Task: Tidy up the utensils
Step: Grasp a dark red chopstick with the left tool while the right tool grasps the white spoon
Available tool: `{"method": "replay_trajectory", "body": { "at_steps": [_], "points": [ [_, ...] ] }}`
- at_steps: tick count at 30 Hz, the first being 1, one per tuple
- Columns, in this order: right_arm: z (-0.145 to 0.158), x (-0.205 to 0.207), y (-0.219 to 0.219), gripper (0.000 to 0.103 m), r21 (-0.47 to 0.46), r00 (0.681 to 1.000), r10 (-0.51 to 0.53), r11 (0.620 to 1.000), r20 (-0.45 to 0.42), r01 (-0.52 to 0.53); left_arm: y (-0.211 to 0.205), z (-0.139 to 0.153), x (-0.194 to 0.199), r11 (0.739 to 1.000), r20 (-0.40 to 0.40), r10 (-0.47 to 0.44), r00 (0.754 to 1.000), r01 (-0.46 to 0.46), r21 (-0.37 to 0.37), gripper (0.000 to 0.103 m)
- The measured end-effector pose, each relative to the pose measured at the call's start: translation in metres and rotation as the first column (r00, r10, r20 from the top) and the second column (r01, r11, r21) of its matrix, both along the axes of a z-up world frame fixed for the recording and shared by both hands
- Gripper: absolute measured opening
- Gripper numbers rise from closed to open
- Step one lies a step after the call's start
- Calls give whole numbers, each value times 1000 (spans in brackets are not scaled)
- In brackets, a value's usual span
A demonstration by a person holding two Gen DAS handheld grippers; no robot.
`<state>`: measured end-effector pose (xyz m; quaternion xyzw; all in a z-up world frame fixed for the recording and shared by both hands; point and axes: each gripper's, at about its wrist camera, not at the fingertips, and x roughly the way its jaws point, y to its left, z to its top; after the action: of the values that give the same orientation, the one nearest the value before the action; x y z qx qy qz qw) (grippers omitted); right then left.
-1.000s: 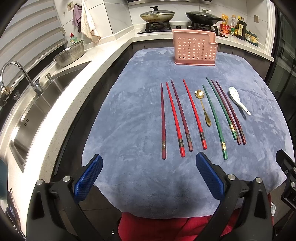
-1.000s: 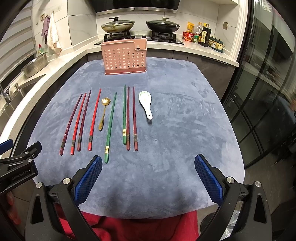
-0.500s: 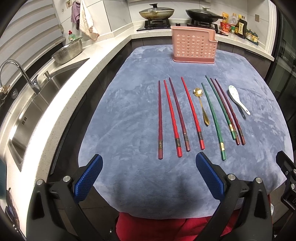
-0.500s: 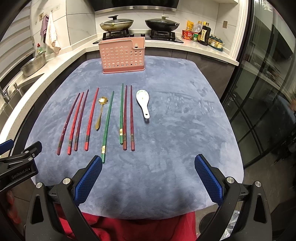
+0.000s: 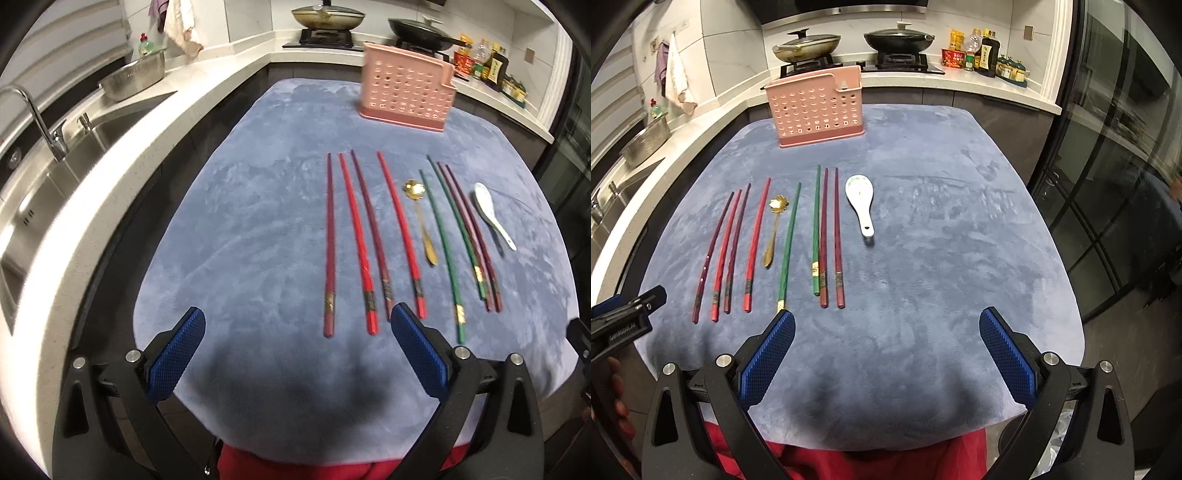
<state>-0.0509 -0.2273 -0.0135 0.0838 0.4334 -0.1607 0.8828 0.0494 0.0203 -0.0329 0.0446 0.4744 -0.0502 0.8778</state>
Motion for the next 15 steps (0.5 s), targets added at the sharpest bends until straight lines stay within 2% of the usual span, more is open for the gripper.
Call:
{"method": "replay_trajectory", "body": {
  "at_steps": [2, 5, 9, 12, 15],
  "points": [
    [-2, 3, -2, 96, 2, 1000, 2, 1000, -5, -2, 2, -9, 7, 1000, -18, 2, 1000, -3, -10, 94],
    [-7, 10, -4, 96, 3, 1000, 0, 1000, -13, 0, 3, -25, 16, 999, -66, -9, 998, 7, -35, 83],
    [-14, 20, -7, 96, 7, 1000, 3, 1000, -19, -3, 0, -43, 24, 999, -108, -30, 994, 27, -28, 64],
    [-18, 29, -8, 96, 10, 1000, 12, 1000, -23, -12, -1, -53, 29, 998, -145, -42, 988, 34, -62, 56],
    [-23, 39, -11, 96, 19, 999, 17, 1000, -32, -17, -4, -60, 32, 994, -173, -64, 983, 48, -97, 40]
  ]
}}
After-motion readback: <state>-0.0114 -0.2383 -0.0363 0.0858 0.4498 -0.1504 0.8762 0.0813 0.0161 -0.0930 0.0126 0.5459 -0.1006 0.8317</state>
